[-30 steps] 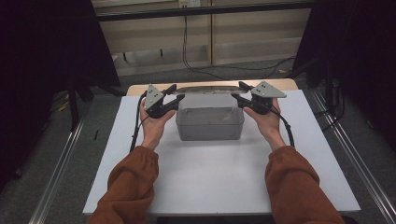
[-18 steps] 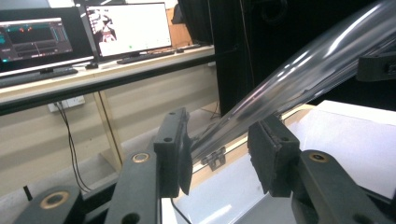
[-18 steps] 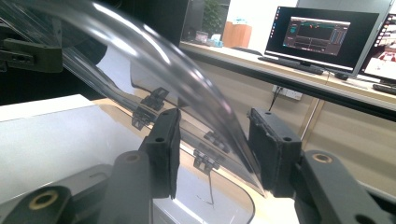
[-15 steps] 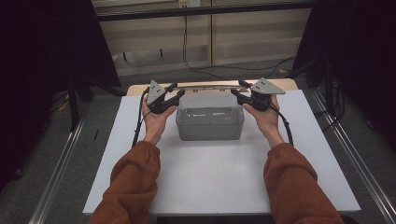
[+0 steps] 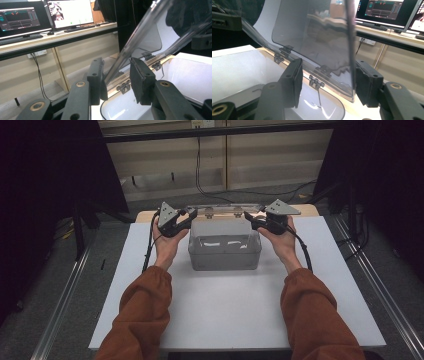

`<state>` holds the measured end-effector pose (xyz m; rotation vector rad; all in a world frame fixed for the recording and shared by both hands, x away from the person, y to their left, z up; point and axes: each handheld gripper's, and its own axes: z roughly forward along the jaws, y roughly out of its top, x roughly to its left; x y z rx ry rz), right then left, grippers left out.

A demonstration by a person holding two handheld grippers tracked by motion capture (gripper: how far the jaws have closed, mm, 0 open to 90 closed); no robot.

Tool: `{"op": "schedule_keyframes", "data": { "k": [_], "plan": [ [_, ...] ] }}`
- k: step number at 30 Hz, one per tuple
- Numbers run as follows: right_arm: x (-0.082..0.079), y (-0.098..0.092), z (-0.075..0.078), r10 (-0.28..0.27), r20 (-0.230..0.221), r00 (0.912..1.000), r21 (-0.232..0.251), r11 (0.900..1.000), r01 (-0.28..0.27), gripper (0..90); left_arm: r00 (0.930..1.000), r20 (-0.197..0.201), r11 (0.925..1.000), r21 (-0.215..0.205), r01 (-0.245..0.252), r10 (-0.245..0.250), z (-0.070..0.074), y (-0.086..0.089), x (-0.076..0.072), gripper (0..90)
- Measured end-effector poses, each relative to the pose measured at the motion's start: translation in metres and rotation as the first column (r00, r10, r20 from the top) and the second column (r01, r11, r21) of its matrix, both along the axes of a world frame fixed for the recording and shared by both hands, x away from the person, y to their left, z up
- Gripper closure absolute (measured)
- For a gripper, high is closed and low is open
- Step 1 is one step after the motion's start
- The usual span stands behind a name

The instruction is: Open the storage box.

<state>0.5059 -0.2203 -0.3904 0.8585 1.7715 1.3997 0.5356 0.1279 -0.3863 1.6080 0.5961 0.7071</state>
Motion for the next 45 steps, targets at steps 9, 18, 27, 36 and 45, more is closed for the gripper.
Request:
{"op": "schedule_keyframes", "data": {
  "k": [9, 18, 27, 36, 45],
  "plan": [
    [0.009, 0.001, -0.001, -0.007, -0.004, 1.0, 0.032, 0.999, 0.007, 43.1, 0.9999, 0.004, 0.9999, -0.011, -0.01, 0.01, 0.001, -0.001, 0.006, 66.0],
    [0.016, 0.0, -0.003, -0.016, -0.002, 0.9999, 0.031, 0.999, 0.016, 45.2, 0.9998, 0.001, 0.9995, -0.024, -0.02, 0.02, 0.002, -0.002, 0.013, 67.9],
    [0.026, -0.005, -0.011, -0.037, -0.038, 0.9986, 0.025, 0.999, 0.038, 44.7, 0.9996, -0.004, 0.9995, -0.011, -0.029, 0.028, 0.001, -0.002, 0.018, 69.4],
    [0.031, -0.006, -0.018, -0.037, -0.052, 0.9979, 0.034, 0.999, 0.039, 47.2, 0.9989, -0.007, 0.9988, 0.015, -0.046, 0.047, 0.002, -0.004, 0.025, 70.3],
    [0.039, 0.001, -0.016, -0.034, -0.049, 0.9982, 0.039, 0.999, 0.035, 52.5, 0.9989, -0.015, 0.9989, 0.018, -0.043, 0.043, -0.001, -0.005, 0.03, 70.1]
  ]
}}
